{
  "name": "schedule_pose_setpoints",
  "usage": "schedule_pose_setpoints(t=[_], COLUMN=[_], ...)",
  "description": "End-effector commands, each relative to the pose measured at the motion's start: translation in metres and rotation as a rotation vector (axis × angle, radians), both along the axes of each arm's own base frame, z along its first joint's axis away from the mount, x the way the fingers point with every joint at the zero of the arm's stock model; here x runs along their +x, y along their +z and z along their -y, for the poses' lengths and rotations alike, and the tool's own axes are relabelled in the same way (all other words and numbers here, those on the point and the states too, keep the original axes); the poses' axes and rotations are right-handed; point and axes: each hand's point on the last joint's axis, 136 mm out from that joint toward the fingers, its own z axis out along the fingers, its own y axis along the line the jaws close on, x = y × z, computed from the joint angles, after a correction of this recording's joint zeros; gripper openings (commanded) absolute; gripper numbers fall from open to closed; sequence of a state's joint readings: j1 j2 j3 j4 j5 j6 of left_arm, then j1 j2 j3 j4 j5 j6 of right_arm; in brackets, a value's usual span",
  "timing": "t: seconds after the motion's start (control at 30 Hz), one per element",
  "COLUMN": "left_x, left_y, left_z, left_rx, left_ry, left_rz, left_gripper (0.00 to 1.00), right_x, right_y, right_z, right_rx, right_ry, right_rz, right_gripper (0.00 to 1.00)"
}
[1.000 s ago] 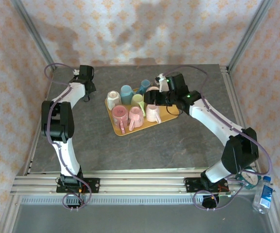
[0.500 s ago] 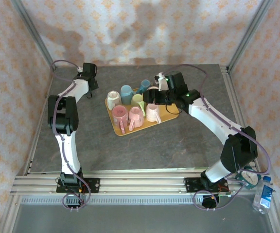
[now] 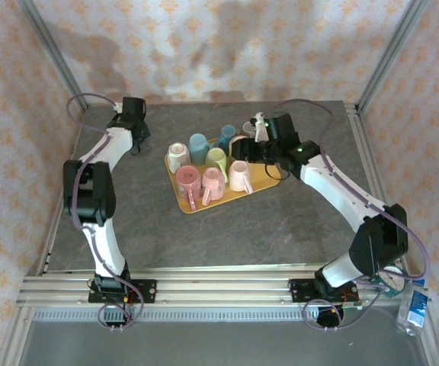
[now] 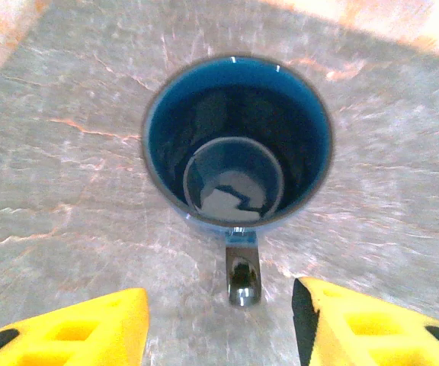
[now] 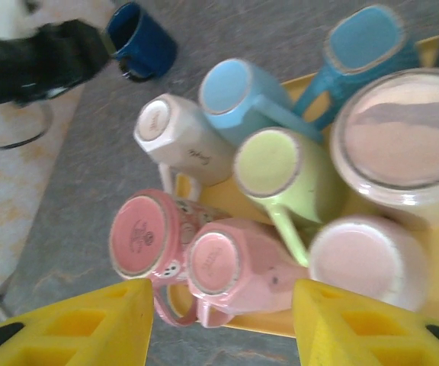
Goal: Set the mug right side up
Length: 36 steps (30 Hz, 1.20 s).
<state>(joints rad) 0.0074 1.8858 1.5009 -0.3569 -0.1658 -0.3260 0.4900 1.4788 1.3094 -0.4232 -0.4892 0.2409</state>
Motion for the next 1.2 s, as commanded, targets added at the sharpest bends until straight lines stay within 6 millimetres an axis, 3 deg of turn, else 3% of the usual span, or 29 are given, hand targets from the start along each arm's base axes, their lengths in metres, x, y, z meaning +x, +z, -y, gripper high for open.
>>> schedule_pose_setpoints(t=[0.0,0.23,0.37,0.53,0.77,0.9,1.17], left_x=[-0.026,-0.088,-0.132,-0.177,-0.212,-0.216,-0.217], left_y=[0.056,0.096,0.108,0.12,0.097,0.079,0.07], left_z=[0.013,0.092,0.134,0.169,0.19,0.194,0.2], left_rx=[-0.108,-0.349,-0.449,-0.563,-0.631,-0.658,-0.675], left_ry=[-0.003,-0.315,-0.501,-0.668,-0.763,-0.754,-0.768], left_rz=[0.129,0.206,0.2,0.219,0.153,0.129,0.129], left_gripper=[0.55,0.59,0.6,0.61,0.6,0.58,0.57], right_x=[-0.007,-0.034,-0.048,-0.06,-0.061,-0.056,-0.037], right_y=[0.012,0.0,-0.015,-0.034,-0.064,-0.091,-0.125], right_z=[0.036,0.064,0.071,0.067,0.064,0.061,0.043], right_rx=[-0.124,-0.258,-0.305,-0.308,-0.347,-0.387,-0.456], right_ry=[-0.096,-0.083,-0.038,0.012,0.05,0.075,0.128], right_rz=[0.063,0.064,0.044,-0.007,-0.09,-0.153,-0.15], right_gripper=[0.51,0.51,0.51,0.51,0.49,0.47,0.44])
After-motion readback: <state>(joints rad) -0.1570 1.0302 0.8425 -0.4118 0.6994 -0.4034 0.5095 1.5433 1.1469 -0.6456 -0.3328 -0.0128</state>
